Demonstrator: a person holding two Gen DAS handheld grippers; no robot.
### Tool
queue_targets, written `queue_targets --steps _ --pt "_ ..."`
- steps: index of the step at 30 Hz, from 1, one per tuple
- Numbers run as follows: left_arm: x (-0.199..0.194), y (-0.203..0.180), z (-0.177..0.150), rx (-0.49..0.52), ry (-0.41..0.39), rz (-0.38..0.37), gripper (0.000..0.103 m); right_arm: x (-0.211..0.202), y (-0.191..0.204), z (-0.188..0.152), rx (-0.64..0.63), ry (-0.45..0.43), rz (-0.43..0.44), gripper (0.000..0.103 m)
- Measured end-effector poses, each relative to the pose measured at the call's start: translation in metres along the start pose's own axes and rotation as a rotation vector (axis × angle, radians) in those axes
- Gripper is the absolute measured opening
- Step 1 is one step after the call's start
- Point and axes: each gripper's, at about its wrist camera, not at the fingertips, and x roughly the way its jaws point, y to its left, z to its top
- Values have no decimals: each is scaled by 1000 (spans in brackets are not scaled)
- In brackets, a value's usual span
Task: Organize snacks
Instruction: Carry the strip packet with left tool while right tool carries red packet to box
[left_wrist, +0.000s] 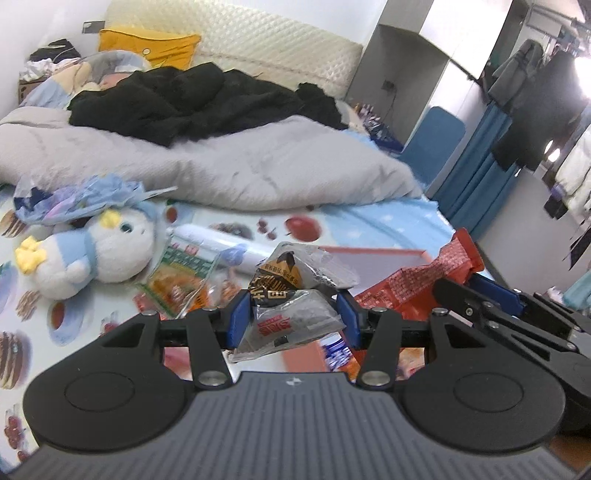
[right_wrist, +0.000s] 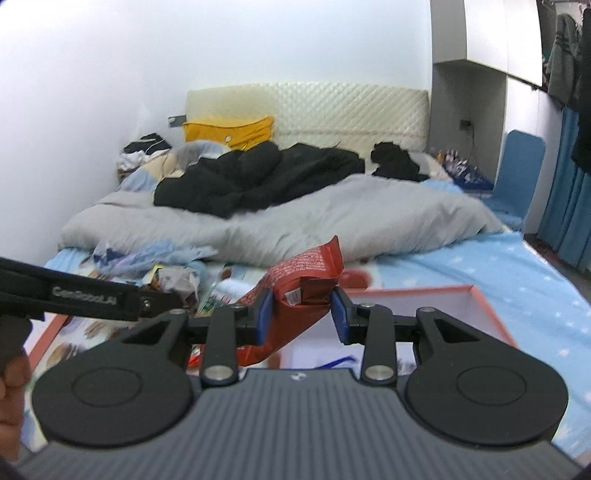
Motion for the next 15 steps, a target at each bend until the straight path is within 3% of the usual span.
queue_targets --steps 7,15 --pt "10 -31 13 3 19 -60 56 -4 -24 9 8 1 -23 37" --pt "47 -72 18 37 67 -104 56 2 -62 -3 55 44 -60 37"
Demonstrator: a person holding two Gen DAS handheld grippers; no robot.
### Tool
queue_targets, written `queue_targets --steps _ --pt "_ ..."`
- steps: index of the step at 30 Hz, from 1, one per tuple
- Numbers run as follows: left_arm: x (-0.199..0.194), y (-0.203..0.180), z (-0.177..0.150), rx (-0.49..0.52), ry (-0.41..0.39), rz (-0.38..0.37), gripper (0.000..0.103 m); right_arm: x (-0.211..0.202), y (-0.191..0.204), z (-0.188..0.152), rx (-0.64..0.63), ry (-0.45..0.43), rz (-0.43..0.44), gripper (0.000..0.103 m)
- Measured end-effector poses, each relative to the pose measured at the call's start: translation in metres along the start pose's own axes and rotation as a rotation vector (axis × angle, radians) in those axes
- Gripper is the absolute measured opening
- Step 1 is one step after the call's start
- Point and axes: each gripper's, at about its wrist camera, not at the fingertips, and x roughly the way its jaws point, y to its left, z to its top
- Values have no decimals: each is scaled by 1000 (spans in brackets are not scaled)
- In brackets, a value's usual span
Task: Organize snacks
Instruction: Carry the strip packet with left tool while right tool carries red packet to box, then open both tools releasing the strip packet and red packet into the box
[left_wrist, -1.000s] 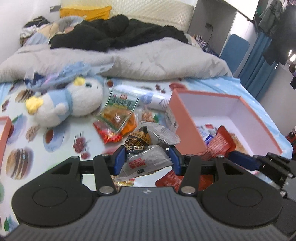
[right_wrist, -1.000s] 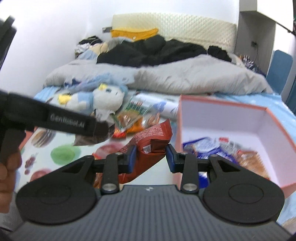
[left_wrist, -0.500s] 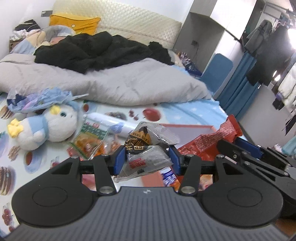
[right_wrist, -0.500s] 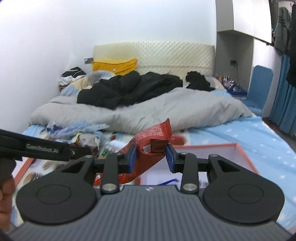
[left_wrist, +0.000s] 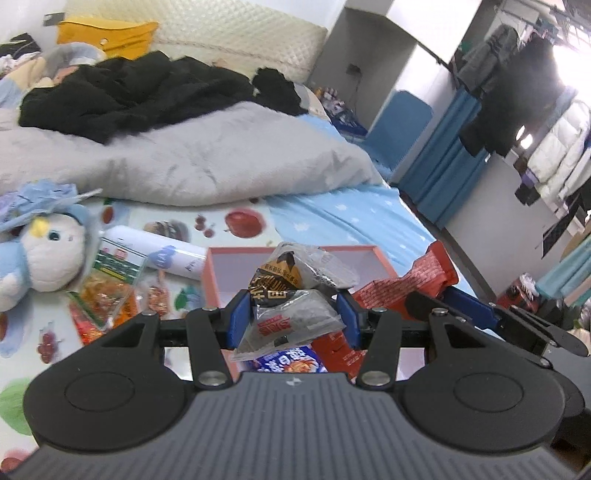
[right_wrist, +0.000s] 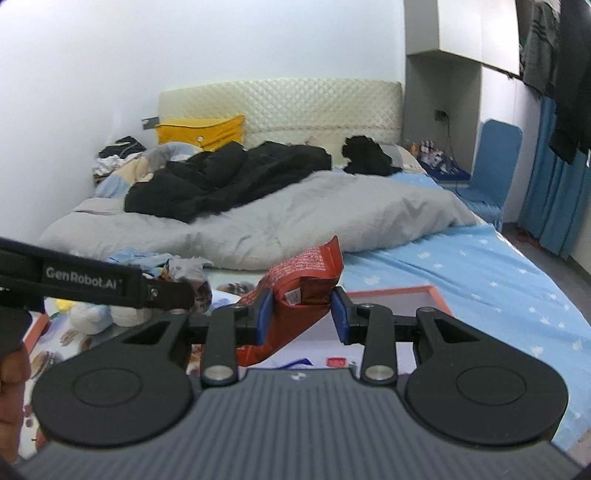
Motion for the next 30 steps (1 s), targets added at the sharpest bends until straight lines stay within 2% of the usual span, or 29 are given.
queue_targets --steps 8,17,26,28,30 --pt "63 -29 -9 44 113 -14 56 30 -44 -20 62 97 -42 37" --pt "130 -40 -27 88 227 4 56 68 -74 -54 99 214 -63 37" --pt "157 -33 -42 77 286 18 57 84 -84 -84 119 284 -52 36" --pt "159 -31 -43 74 288 24 58 87 -87 -86 130 295 -47 36" --pt "156 -29 -42 64 281 19 69 87 -89 -86 145 300 -39 37"
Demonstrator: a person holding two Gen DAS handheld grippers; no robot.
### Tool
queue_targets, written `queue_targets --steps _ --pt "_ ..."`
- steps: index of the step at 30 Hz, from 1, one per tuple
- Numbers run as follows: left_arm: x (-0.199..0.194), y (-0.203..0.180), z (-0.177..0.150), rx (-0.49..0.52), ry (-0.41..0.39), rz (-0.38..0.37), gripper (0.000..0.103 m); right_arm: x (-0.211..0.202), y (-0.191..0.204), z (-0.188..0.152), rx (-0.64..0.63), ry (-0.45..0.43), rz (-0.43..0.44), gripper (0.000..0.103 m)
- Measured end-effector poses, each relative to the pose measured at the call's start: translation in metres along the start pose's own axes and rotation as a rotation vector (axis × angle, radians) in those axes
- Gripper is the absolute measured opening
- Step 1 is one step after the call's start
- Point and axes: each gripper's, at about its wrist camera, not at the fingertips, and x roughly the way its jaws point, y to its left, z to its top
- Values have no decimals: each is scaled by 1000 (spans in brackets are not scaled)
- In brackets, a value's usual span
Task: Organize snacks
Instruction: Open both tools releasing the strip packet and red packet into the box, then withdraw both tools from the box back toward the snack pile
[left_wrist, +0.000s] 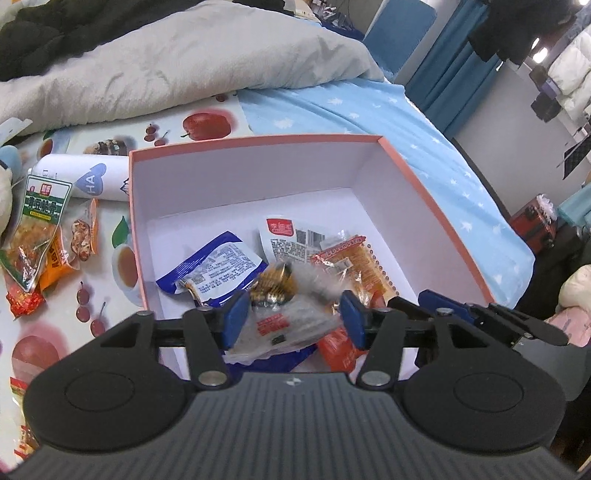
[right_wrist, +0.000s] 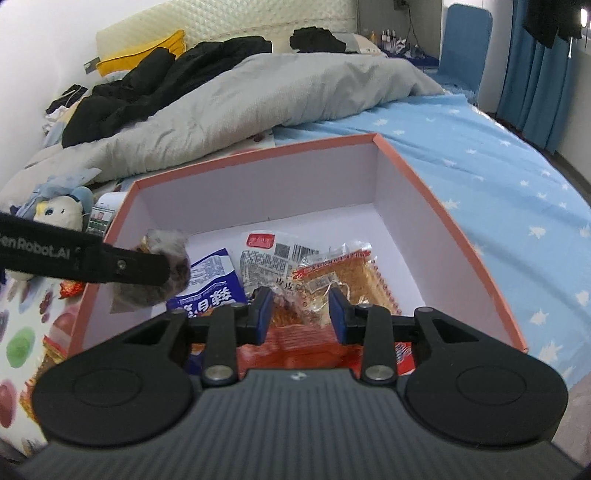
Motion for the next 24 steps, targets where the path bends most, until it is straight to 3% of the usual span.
queue_targets --steps 3,24 --pt "-9 -1 1 10 -29 -3 73 -5 -1 0 16 -4 1 44" --pt "-141 -6 -17 80 -272 30 73 -104 31 24 13 -252 73 44"
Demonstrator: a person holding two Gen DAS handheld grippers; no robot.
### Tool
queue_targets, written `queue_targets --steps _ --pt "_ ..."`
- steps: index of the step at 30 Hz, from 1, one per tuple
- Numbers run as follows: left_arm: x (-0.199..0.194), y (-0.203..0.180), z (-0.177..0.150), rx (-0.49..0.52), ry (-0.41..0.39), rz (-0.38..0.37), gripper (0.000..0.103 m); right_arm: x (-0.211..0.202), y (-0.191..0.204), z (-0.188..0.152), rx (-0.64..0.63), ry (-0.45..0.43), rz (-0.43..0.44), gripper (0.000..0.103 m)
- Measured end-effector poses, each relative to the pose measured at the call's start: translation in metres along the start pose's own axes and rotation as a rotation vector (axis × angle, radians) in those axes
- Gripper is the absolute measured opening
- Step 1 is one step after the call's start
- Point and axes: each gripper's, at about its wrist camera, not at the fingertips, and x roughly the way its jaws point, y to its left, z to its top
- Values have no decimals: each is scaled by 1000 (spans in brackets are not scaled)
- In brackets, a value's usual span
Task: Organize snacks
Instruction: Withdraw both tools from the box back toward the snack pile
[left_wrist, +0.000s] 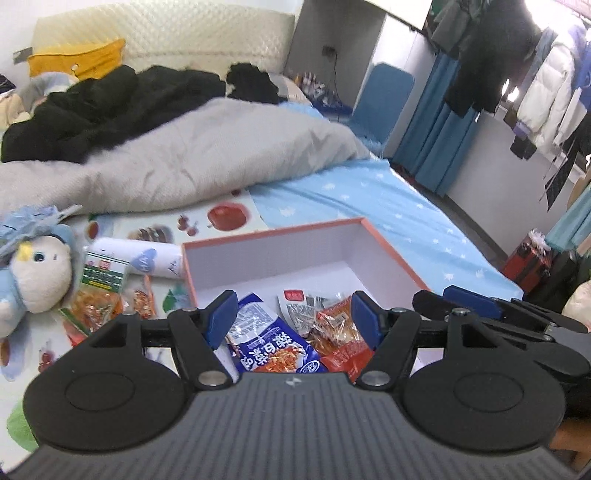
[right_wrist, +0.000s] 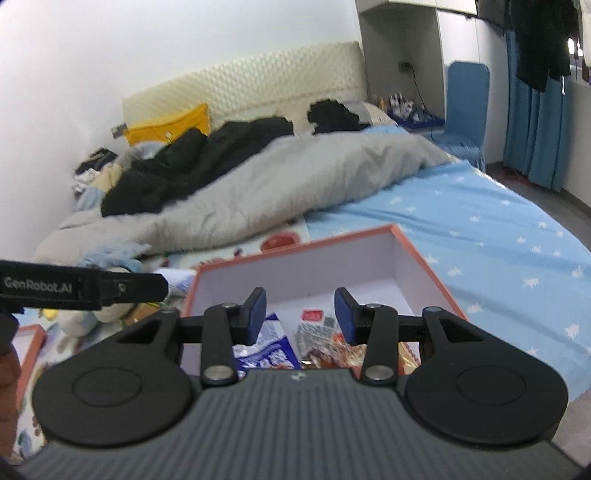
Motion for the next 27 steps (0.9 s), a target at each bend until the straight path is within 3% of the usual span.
queue_targets --steps 14,27 --pt "-83 34 -23 -27 -111 71 73 -38 46 5 -25 -90 93 44" --pt "-122 78 -65 -90 -129 124 73 -48 97 -21 -89 -99 224 44"
